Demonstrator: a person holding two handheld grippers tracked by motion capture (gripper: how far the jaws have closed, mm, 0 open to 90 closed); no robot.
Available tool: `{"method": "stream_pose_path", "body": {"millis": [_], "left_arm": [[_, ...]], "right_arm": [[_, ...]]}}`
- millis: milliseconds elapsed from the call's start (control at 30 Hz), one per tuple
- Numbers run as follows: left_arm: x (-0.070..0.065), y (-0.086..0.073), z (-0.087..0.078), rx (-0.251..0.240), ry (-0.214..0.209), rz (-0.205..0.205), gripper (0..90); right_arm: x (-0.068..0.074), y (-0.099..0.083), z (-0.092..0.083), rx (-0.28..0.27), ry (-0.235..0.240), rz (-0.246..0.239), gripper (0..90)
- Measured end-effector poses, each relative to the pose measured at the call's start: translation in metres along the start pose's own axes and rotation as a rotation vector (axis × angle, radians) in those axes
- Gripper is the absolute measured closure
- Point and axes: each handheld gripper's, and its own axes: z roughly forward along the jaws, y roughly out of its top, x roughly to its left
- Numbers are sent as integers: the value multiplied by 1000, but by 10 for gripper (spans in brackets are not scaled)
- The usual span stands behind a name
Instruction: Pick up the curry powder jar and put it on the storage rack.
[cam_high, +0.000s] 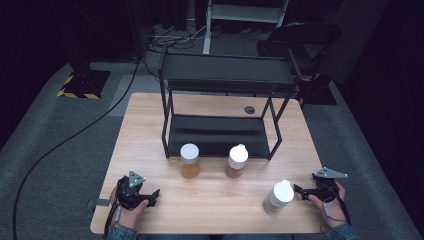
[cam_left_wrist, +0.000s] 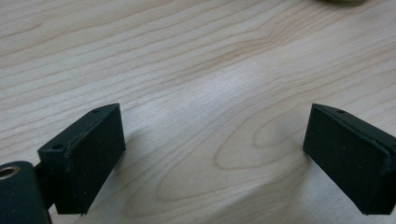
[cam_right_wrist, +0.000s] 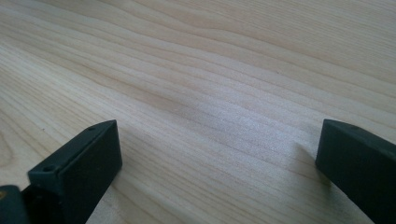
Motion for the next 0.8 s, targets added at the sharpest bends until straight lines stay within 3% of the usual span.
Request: {"method": "stream_pose_path", "body": {"millis": [400,800], "left_arm": [[-13,17,-10,-40,-19,-18,76],[-26,40,-26,-81,-36,-7,70]], "right_arm": [[0,0,0,0,0,0,3],[0,0,0,0,0,1,3]]}}
